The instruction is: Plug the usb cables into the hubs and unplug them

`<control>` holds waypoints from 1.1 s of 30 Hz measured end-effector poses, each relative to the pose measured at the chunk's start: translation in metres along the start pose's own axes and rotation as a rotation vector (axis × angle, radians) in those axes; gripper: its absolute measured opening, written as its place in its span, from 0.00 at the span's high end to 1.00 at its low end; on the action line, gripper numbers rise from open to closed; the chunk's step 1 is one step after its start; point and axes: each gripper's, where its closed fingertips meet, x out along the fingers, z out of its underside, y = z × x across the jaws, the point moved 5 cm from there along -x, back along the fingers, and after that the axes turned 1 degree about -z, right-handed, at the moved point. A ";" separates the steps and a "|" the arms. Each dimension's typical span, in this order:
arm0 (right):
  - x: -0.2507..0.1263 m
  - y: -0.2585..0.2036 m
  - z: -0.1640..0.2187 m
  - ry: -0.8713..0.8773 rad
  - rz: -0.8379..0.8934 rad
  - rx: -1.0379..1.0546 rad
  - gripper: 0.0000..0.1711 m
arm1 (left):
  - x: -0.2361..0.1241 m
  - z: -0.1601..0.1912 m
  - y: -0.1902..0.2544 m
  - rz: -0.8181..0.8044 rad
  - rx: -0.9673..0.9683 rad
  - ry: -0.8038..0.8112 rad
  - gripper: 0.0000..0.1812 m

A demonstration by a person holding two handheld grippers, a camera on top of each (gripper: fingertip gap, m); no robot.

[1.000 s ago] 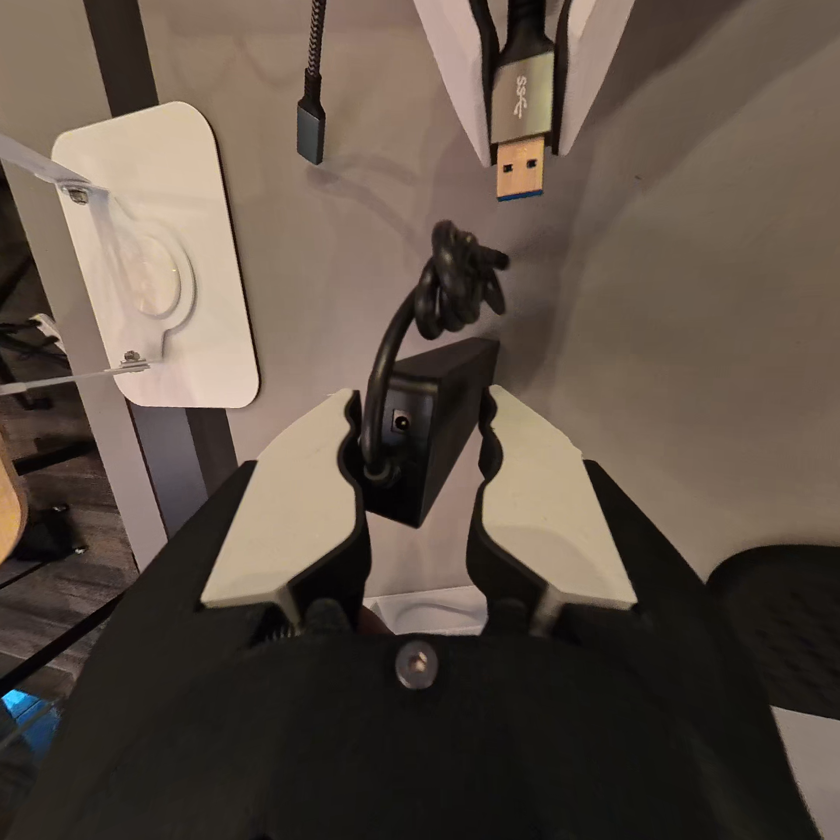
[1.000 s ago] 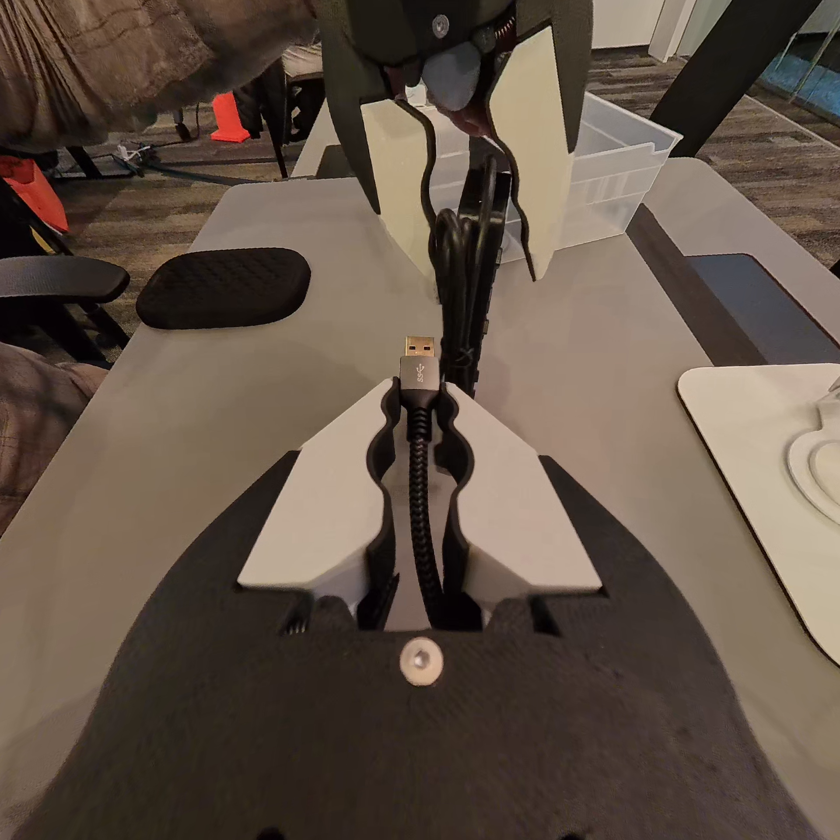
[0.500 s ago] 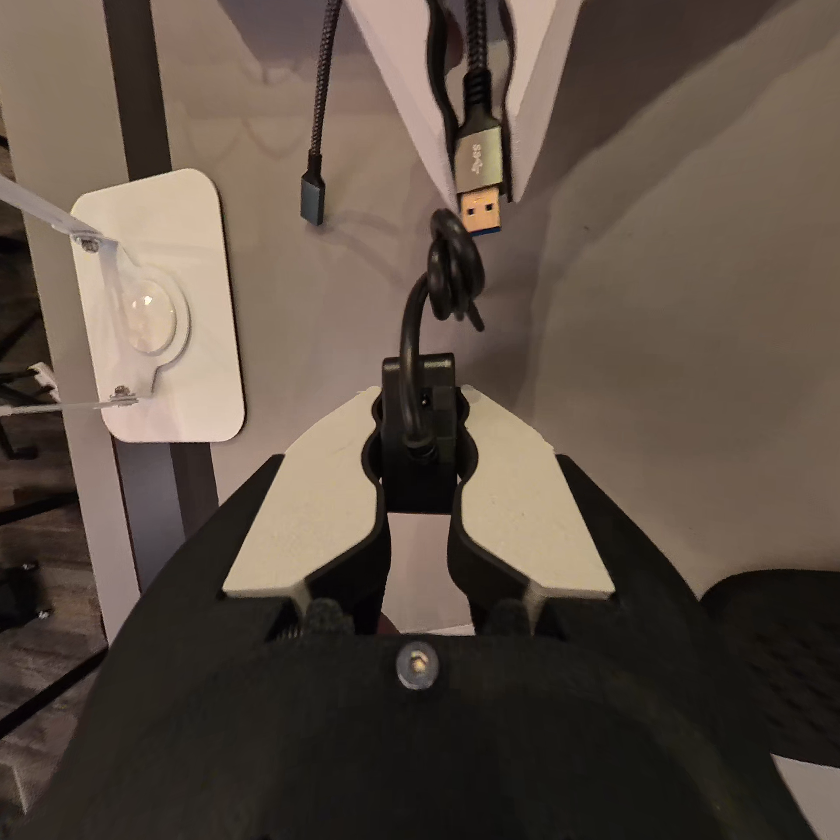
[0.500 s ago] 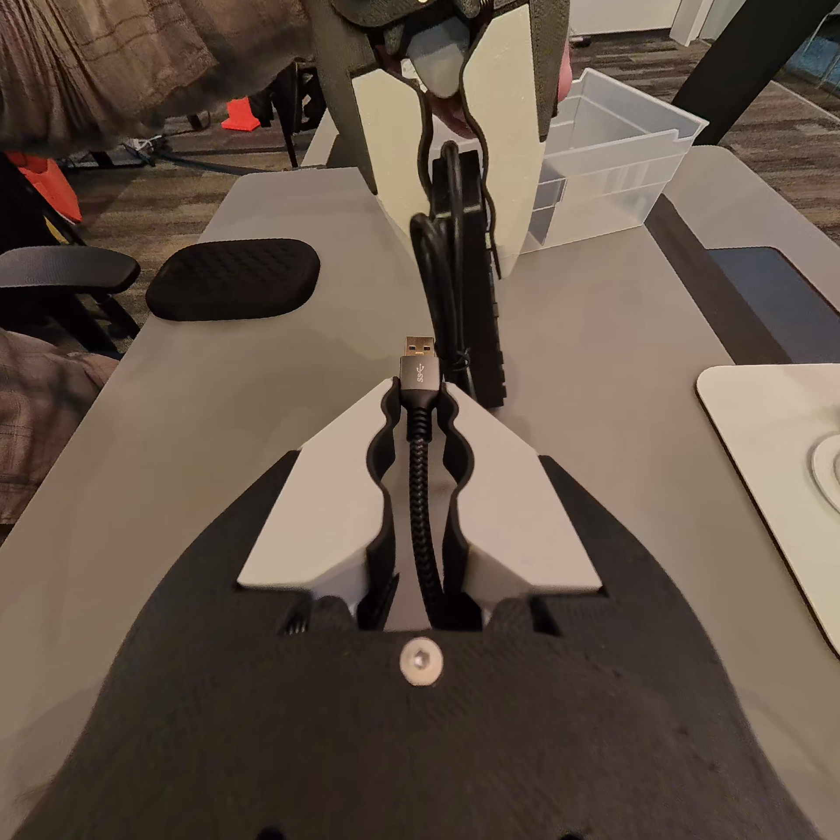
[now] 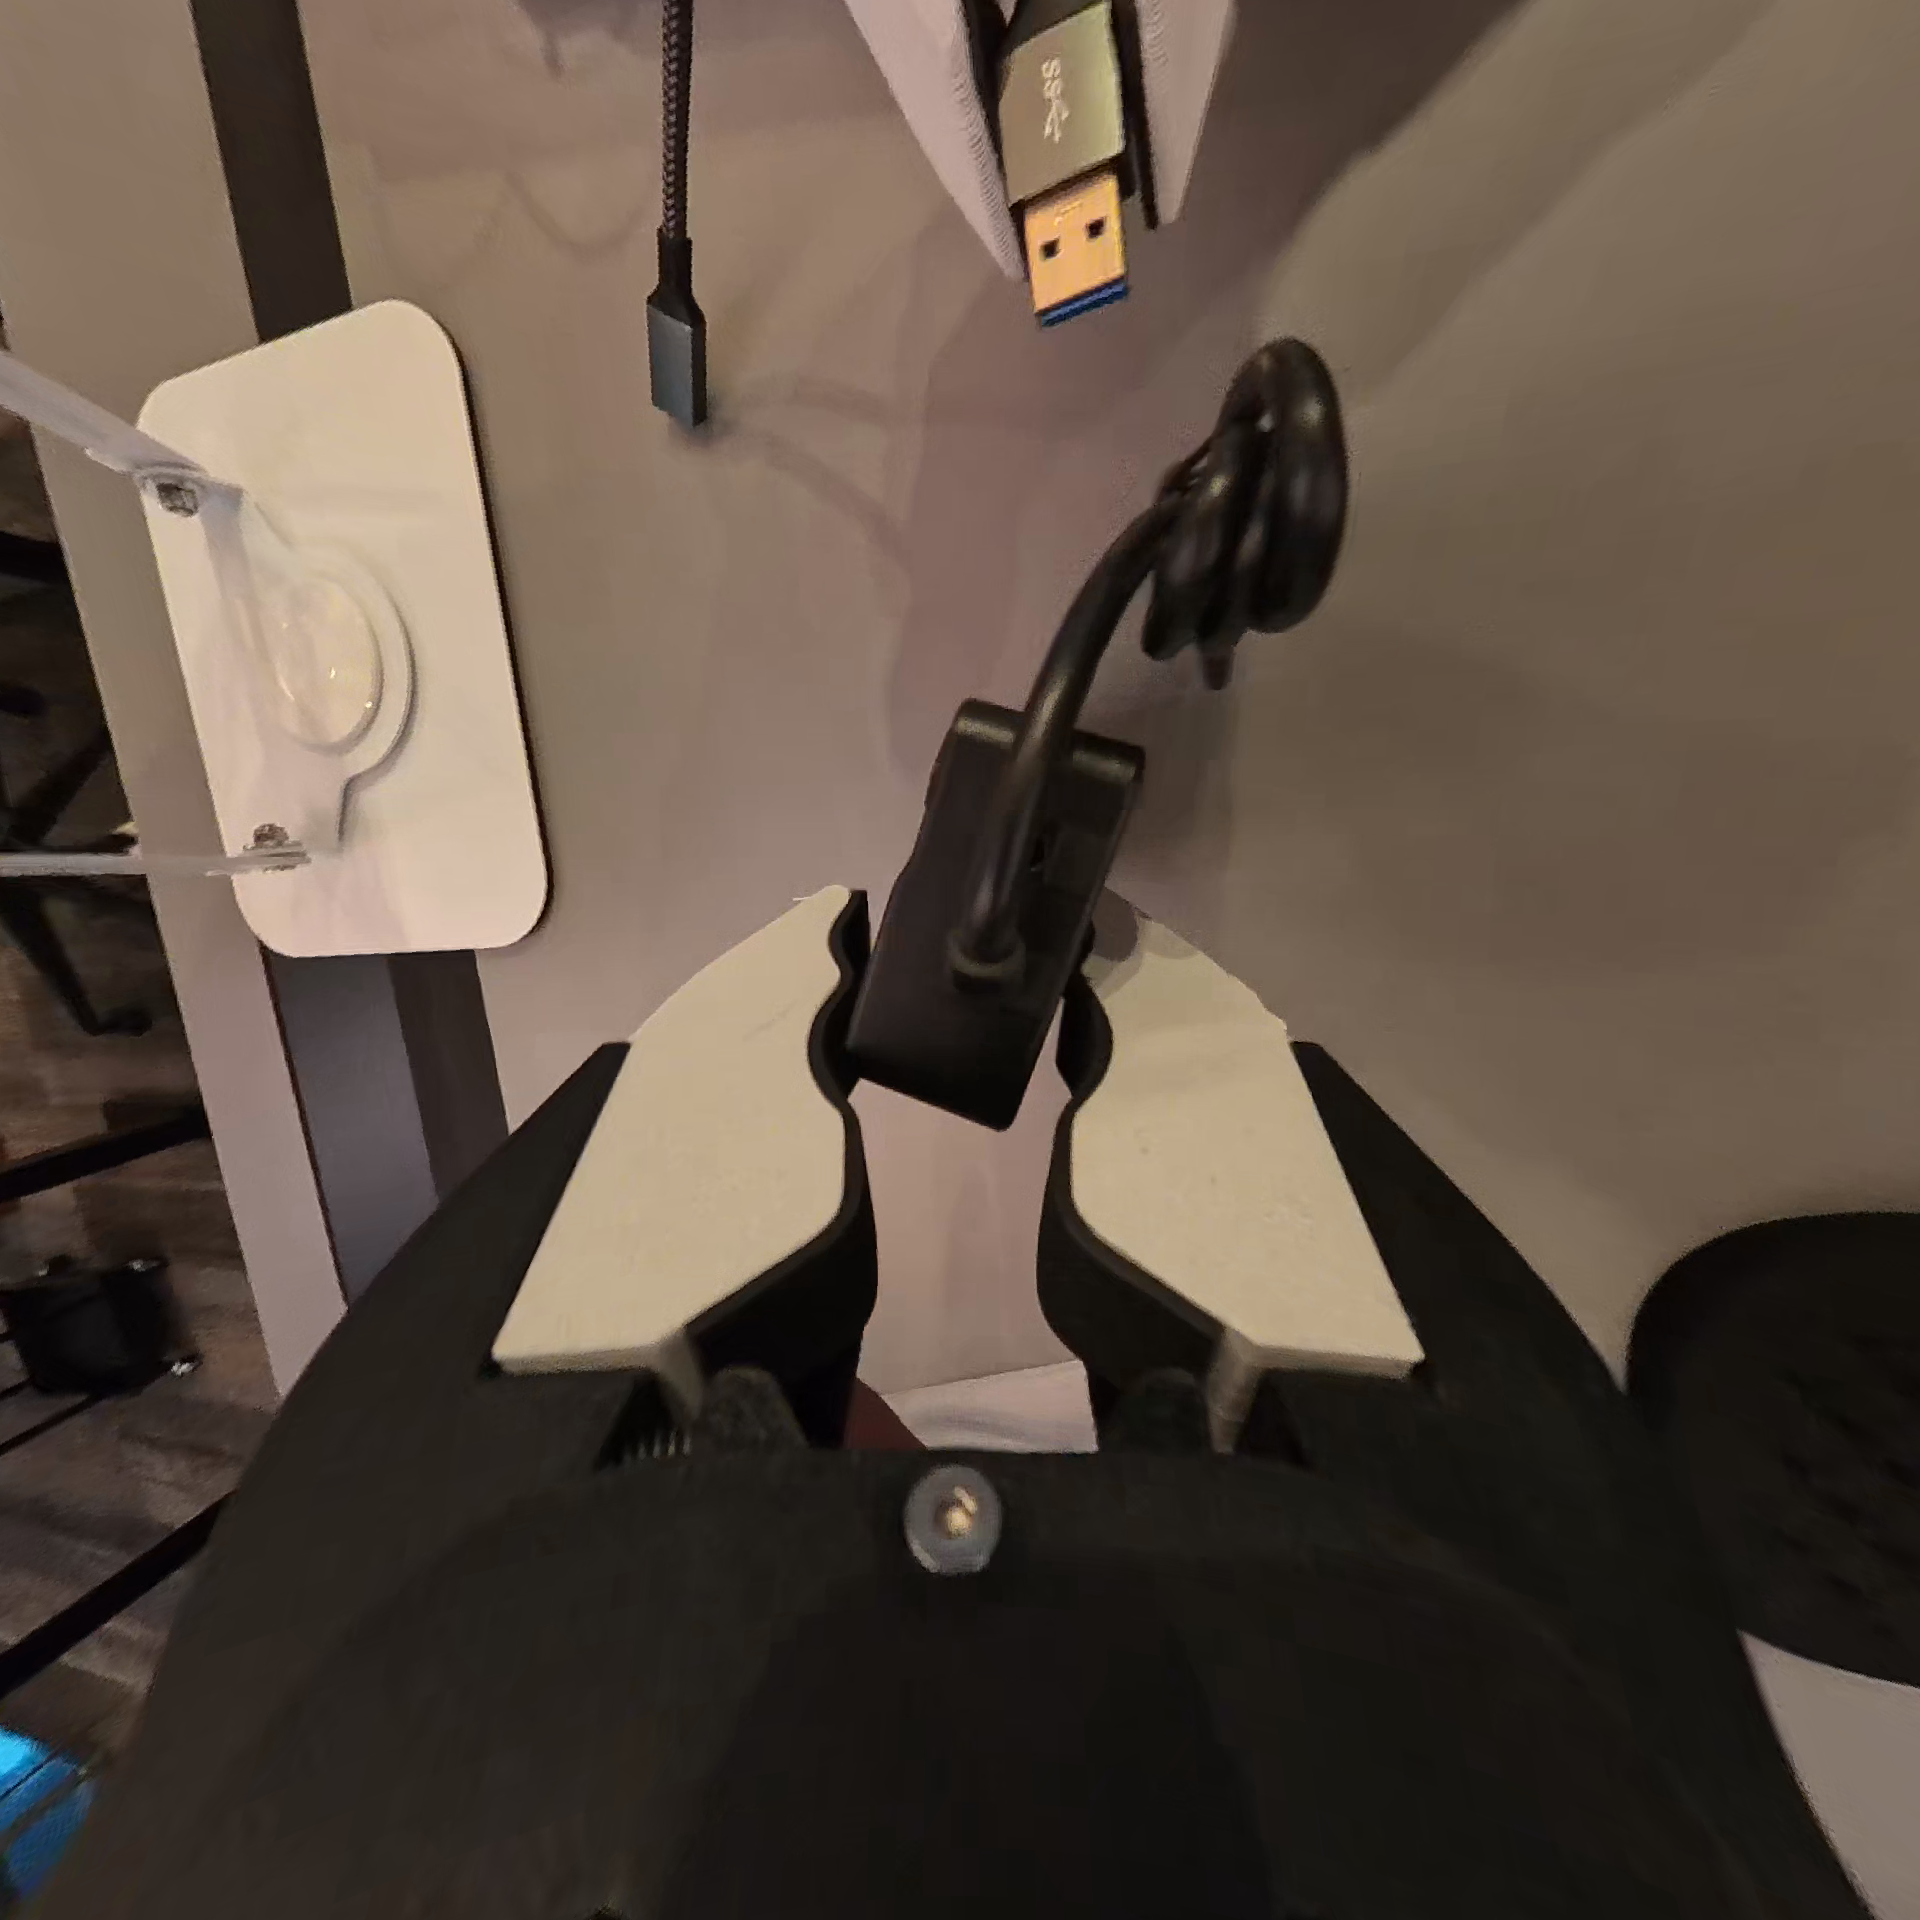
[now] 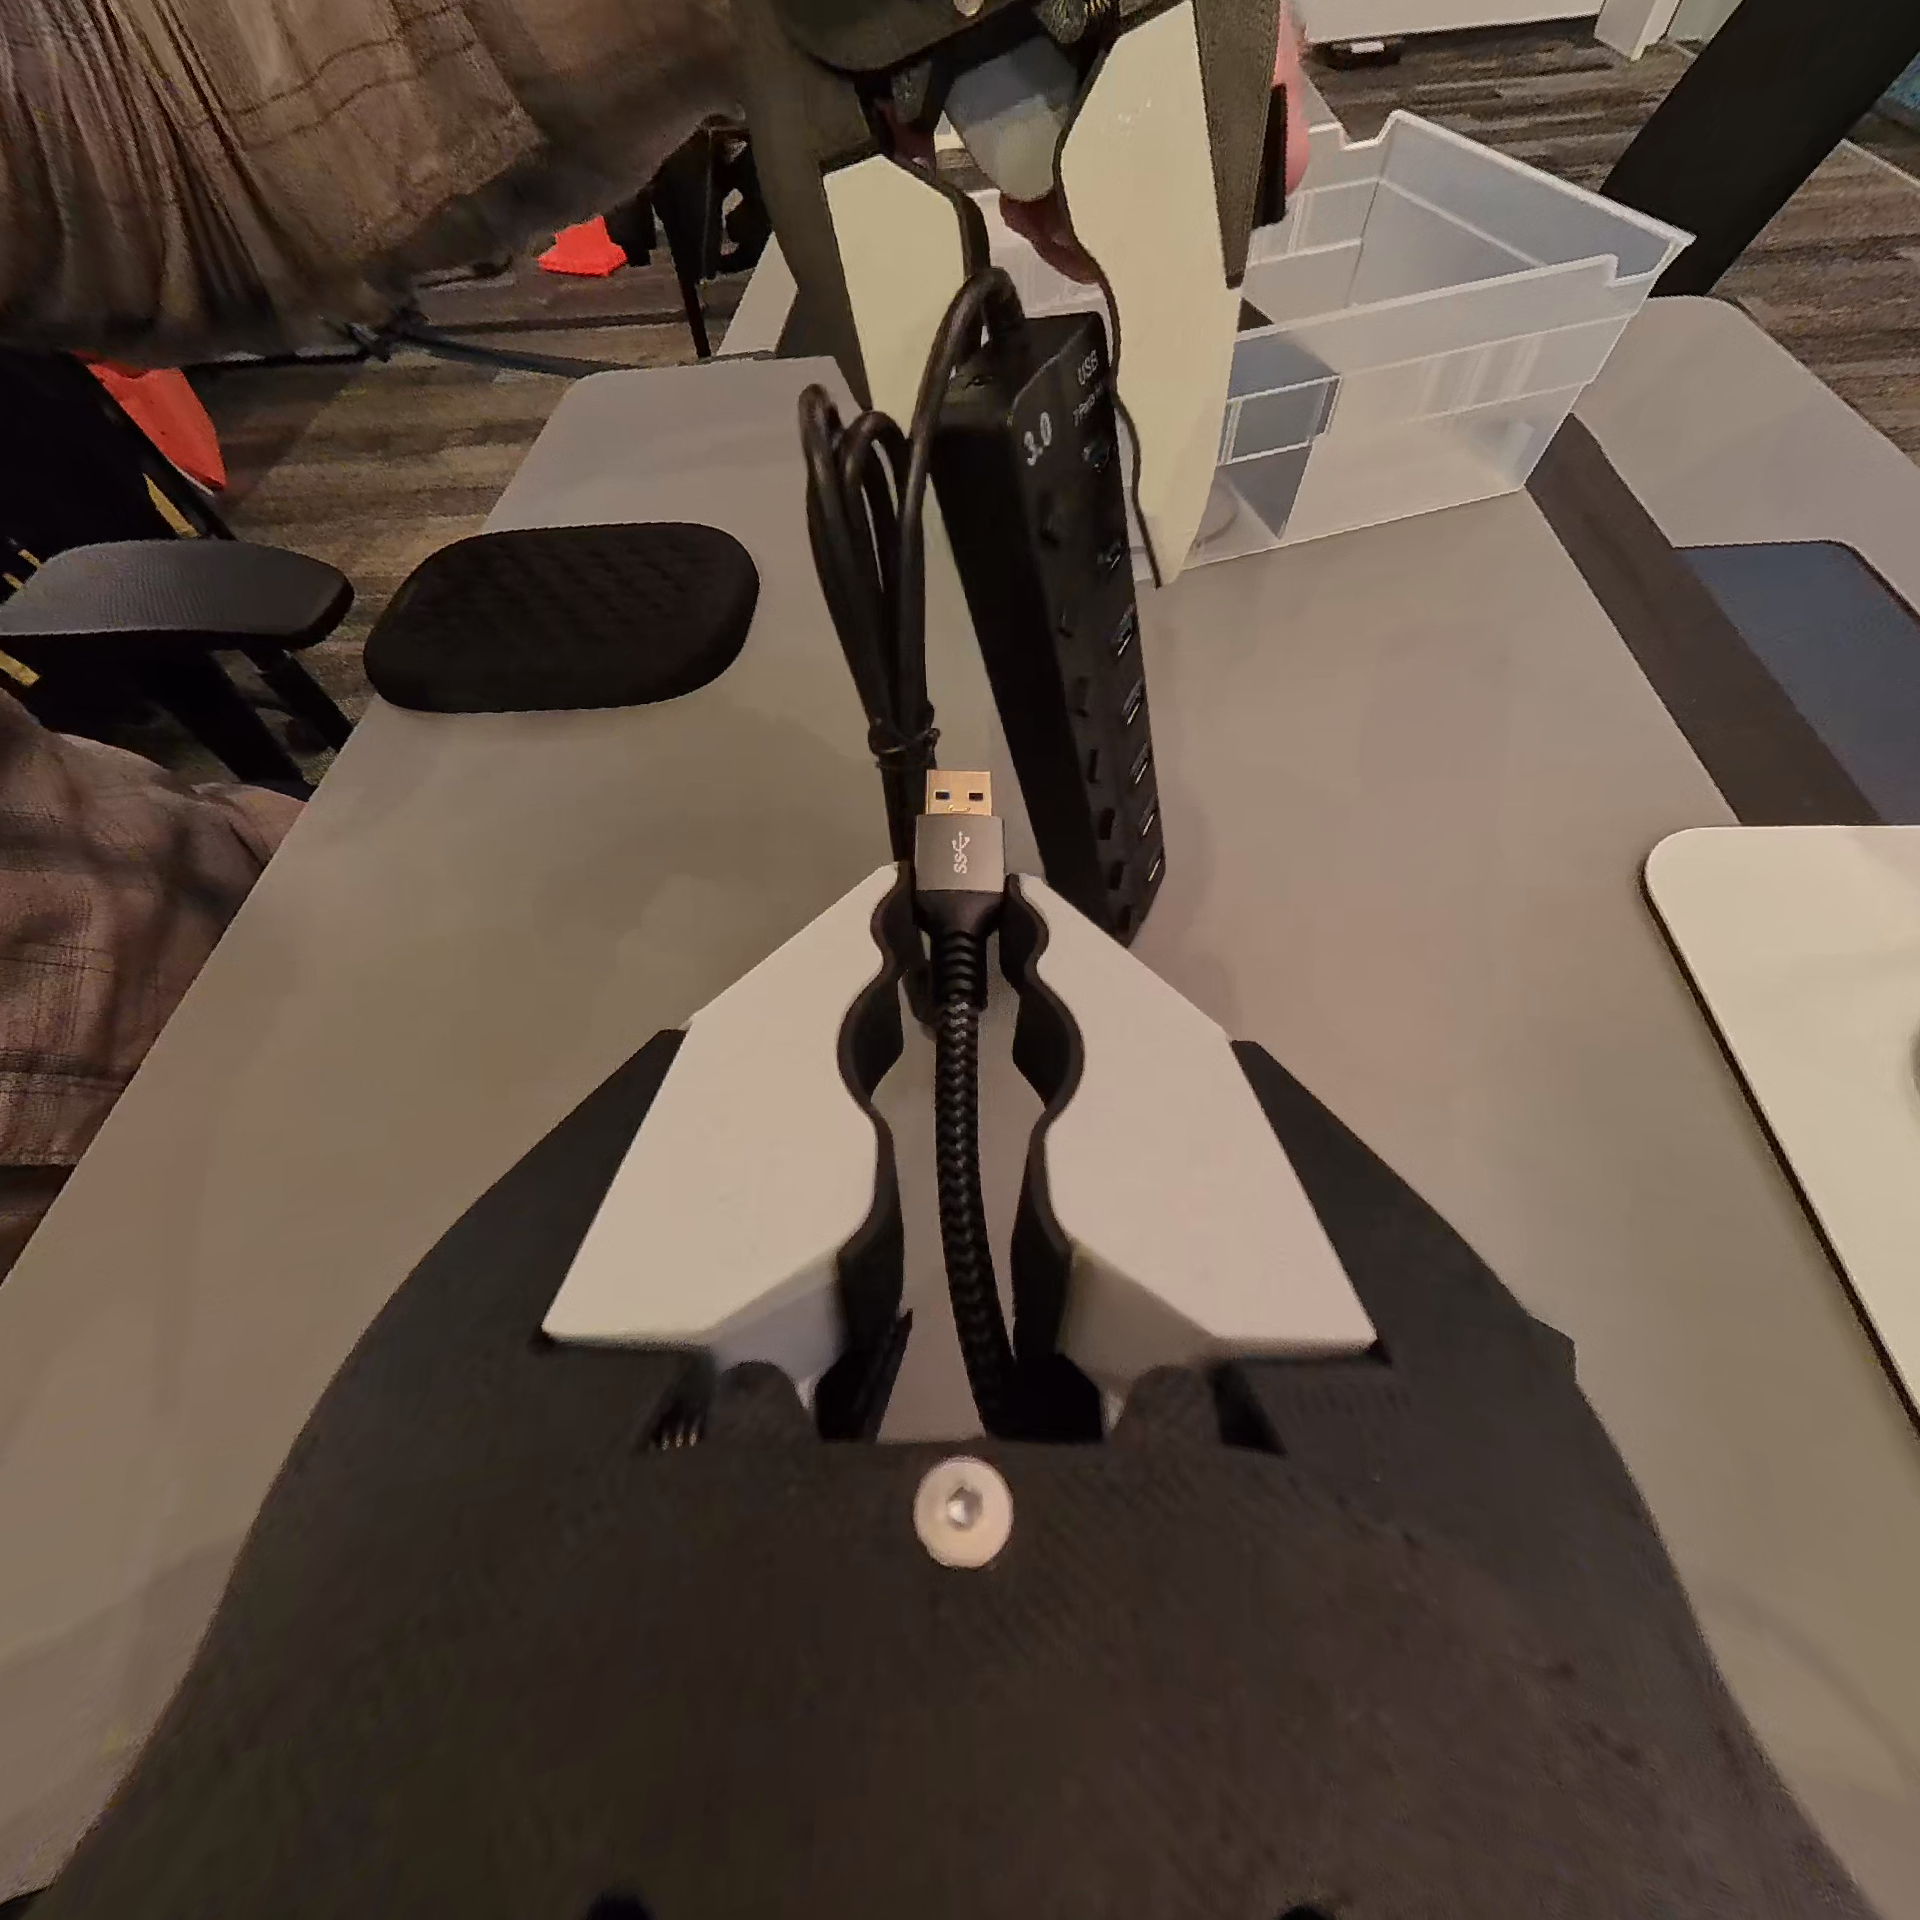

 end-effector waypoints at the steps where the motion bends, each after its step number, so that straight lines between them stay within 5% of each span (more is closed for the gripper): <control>1: 0.001 0.000 0.000 -0.001 -0.001 0.000 0.92 | -0.001 0.002 -0.001 -0.012 -0.006 -0.014 0.81; 20: 0.002 -0.001 0.003 -0.007 -0.015 0.014 0.92 | -0.004 -0.002 -0.008 0.076 0.046 -0.019 0.85; 33: 0.003 -0.002 0.006 -0.015 -0.036 0.015 0.92 | 0.009 0.009 0.047 -0.315 0.253 0.108 0.85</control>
